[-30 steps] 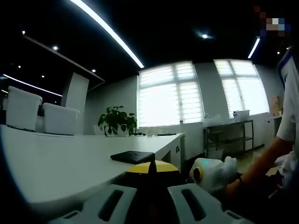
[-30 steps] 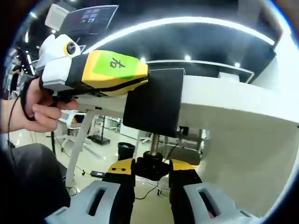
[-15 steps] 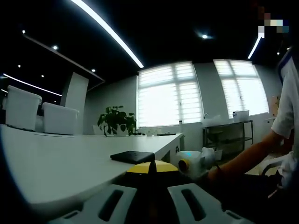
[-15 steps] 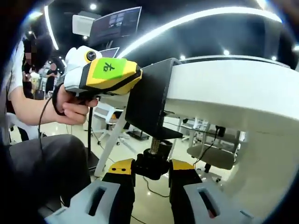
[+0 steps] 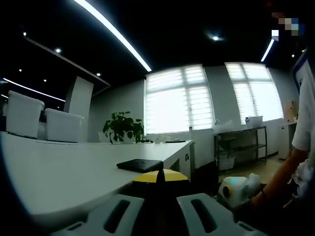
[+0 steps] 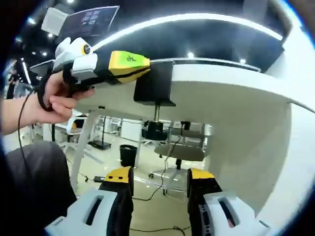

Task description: Clamp the fixed fixture on the desktop, loosen the retaining clip, secure it to the edge of the desk, and tighten the retaining clip.

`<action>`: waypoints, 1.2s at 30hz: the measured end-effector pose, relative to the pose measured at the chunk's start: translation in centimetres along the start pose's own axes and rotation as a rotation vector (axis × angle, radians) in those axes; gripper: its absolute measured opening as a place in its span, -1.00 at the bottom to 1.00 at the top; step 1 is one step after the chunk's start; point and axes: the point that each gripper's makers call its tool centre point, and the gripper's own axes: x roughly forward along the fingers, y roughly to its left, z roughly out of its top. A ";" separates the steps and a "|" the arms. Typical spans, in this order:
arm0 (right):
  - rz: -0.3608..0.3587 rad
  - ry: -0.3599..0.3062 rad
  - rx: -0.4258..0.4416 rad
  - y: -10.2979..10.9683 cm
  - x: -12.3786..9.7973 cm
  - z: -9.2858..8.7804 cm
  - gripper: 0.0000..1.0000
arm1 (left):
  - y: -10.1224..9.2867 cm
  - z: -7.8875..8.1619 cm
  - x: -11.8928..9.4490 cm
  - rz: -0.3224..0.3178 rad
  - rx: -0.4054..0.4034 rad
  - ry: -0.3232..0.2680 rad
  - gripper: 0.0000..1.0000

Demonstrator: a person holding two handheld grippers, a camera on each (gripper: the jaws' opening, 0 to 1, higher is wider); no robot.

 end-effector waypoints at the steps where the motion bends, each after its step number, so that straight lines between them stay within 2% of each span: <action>1: -0.045 -0.006 0.051 0.0 -0.6 0.4 -0.18 | 0.0 0.0 0.0 0.000 0.001 0.000 -0.95; 2: -0.060 -0.003 0.066 0.2 -0.9 0.8 -0.18 | 0.0 0.0 0.0 0.001 0.001 0.000 -0.95; 4: -0.090 -0.044 0.111 0.2 -0.9 2.3 -0.19 | 0.0 0.0 0.1 0.003 0.004 -0.001 -0.95; 9: -0.117 -0.046 0.061 0.6 -0.4 4.3 -0.22 | 0.1 0.0 0.1 0.001 -0.004 -0.003 -0.95; 11: -0.134 -0.043 0.028 0.7 -0.4 4.4 -0.23 | 0.2 0.0 0.2 0.002 0.001 -0.002 -0.95; 19: -0.144 -0.033 0.011 1.2 0.2 3.8 -0.33 | 0.3 0.0 0.2 0.003 0.001 -0.004 -0.95; 24: -0.168 -0.037 -0.049 1.0 2.6 4.3 -0.34 | 0.4 0.0 0.3 0.002 -0.001 -0.004 -0.95; 30: -0.178 -0.025 -0.040 1.2 5.5 4.2 -0.36 | 0.4 0.0 0.2 0.001 -0.004 -0.007 -0.95; 32: -0.229 -0.019 -0.017 0.6 5.4 4.1 -0.46 | 0.4 0.0 0.2 -0.001 -0.005 -0.006 -0.95; 36: -0.186 -0.025 -0.040 0.7 5.4 4.2 -0.48 | 0.4 0.1 0.1 -0.001 -0.007 -0.007 -0.95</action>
